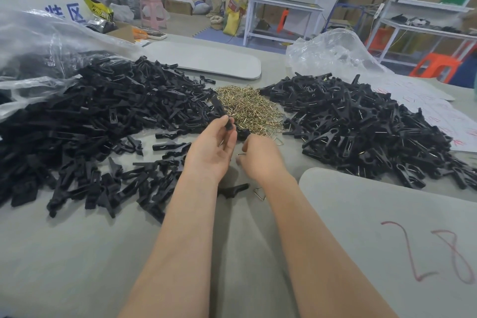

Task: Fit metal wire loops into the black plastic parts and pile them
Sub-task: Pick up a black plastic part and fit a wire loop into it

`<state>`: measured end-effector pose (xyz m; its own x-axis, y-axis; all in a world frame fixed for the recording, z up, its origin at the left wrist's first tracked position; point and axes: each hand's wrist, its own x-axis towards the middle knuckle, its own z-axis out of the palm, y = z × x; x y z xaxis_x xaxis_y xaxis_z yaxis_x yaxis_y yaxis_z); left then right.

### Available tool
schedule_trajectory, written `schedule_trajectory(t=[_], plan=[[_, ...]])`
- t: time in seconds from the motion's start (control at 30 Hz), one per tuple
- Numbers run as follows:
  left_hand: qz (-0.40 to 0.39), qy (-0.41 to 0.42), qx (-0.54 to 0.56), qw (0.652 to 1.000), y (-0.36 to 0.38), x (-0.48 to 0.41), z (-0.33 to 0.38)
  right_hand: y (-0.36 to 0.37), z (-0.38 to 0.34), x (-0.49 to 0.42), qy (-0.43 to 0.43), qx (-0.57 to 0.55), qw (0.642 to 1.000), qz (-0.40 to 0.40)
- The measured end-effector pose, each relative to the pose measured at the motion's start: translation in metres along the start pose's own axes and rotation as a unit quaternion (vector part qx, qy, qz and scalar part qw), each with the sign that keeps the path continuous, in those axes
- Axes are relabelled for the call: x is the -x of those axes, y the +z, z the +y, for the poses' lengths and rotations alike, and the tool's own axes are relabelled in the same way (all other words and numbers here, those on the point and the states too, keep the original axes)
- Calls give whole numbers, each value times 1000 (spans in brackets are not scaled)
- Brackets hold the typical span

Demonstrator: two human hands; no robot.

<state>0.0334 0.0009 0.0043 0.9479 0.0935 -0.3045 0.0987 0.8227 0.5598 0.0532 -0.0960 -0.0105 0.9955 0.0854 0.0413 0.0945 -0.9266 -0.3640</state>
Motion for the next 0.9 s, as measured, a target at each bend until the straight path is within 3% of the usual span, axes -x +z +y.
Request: schedule_trajectory(t=[0.23, 0.4, 0.53, 0.6, 0.67, 0.73, 0.8, 0.9], plan=[[-1, 19, -19, 1000, 0, -2, -1, -3, -2, -1, 19, -20, 999, -15], [34, 111, -177, 977, 1, -3, -7, -10, 4, 2, 5, -38, 999, -23], [55, 208, -412, 885, 0, -4, -13, -17, 20, 1, 2, -44, 999, -29], [41, 251, -489, 834, 0, -3, -16, -19, 30, 1, 6, -136, 990, 43], [12, 276, -552, 786, -1, -3, -20, -24, 40, 3, 22, -315, 941, 125], [-12, 284, -606, 743, -1, -3, -23, -30, 48, 8, 37, -467, 872, 140], [-24, 284, -645, 709, -1, -4, -26, -31, 51, 11, 42, -542, 830, 125], [-34, 280, -683, 673, -2, -4, -27, -32, 50, 15, 56, -574, 809, 110]])
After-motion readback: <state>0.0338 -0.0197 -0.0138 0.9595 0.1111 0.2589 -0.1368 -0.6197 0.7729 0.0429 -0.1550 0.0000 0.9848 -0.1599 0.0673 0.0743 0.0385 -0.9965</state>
